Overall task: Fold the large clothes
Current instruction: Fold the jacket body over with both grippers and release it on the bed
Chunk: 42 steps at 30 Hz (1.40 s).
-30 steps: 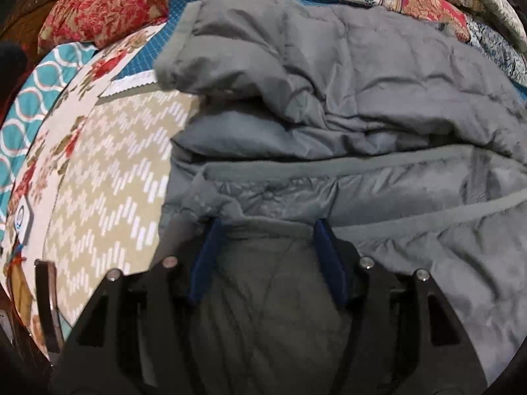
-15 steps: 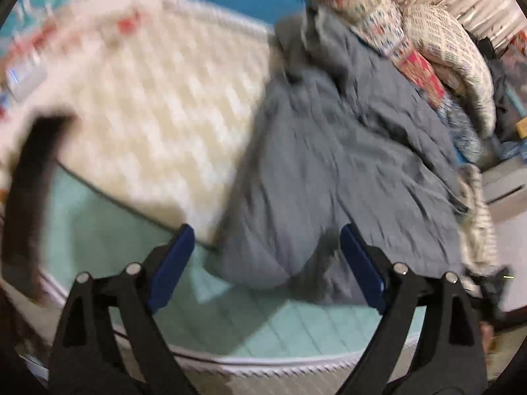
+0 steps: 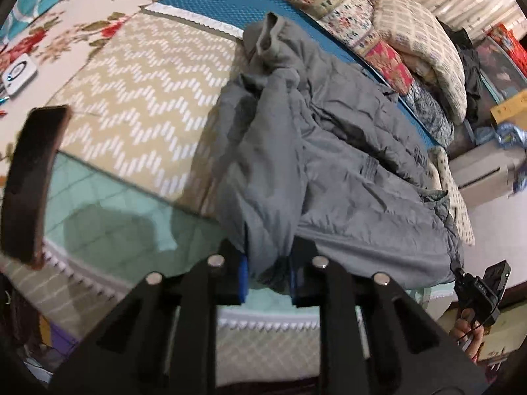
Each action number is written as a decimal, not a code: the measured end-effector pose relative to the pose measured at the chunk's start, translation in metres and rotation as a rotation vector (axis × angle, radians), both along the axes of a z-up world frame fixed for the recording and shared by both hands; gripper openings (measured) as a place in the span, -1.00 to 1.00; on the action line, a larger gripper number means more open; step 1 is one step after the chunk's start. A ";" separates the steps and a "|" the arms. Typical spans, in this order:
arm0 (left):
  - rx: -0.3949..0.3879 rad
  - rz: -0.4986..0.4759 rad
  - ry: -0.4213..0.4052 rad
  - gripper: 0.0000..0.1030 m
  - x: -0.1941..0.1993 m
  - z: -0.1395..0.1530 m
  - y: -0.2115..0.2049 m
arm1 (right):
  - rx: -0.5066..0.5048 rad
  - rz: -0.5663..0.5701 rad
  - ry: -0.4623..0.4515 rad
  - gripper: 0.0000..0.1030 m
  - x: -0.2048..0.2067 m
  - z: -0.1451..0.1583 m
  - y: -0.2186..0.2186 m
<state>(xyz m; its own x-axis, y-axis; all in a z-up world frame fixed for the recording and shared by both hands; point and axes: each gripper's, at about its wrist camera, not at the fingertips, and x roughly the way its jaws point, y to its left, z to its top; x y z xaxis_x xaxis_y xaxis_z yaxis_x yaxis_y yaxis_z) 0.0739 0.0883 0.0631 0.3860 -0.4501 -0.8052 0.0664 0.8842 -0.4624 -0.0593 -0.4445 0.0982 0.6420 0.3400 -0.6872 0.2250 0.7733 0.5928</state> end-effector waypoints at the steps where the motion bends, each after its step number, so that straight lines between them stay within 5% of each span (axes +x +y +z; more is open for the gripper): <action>1: 0.016 -0.011 -0.004 -0.67 -0.006 -0.002 0.000 | -0.004 0.000 0.005 0.67 -0.008 -0.003 0.000; 4: 0.121 -0.044 0.040 -0.57 -0.017 -0.031 -0.011 | 0.041 -0.034 0.085 0.67 -0.025 -0.041 -0.004; 6: 0.186 -0.049 0.073 -0.19 -0.017 -0.058 -0.014 | 0.074 -0.077 0.146 0.59 -0.025 -0.070 -0.008; 9: 0.216 -0.035 0.037 -0.14 -0.018 -0.058 -0.020 | 0.216 -0.152 0.138 0.54 -0.030 -0.094 -0.019; 15: 0.179 0.033 -0.053 -0.01 -0.033 -0.015 0.011 | 0.194 -0.179 0.078 0.15 -0.057 -0.055 -0.038; 21: 0.225 0.083 -0.148 0.02 -0.029 0.029 0.041 | 0.006 -0.188 -0.033 0.01 -0.061 0.015 -0.055; 27: 0.318 -0.047 -0.245 0.02 0.035 0.081 -0.019 | -0.131 -0.035 -0.113 -0.01 0.015 0.077 -0.027; 32: 0.427 -0.190 -0.318 0.03 0.117 0.115 -0.115 | -0.276 0.156 -0.088 -0.01 0.122 0.104 0.015; 36: 0.437 -0.290 -0.262 0.09 0.188 0.096 -0.191 | -0.330 0.260 -0.032 -0.01 0.216 0.089 0.041; 42: 0.525 -0.354 -0.143 0.10 0.278 0.022 -0.271 | -0.127 0.304 0.062 -0.02 0.340 0.020 0.055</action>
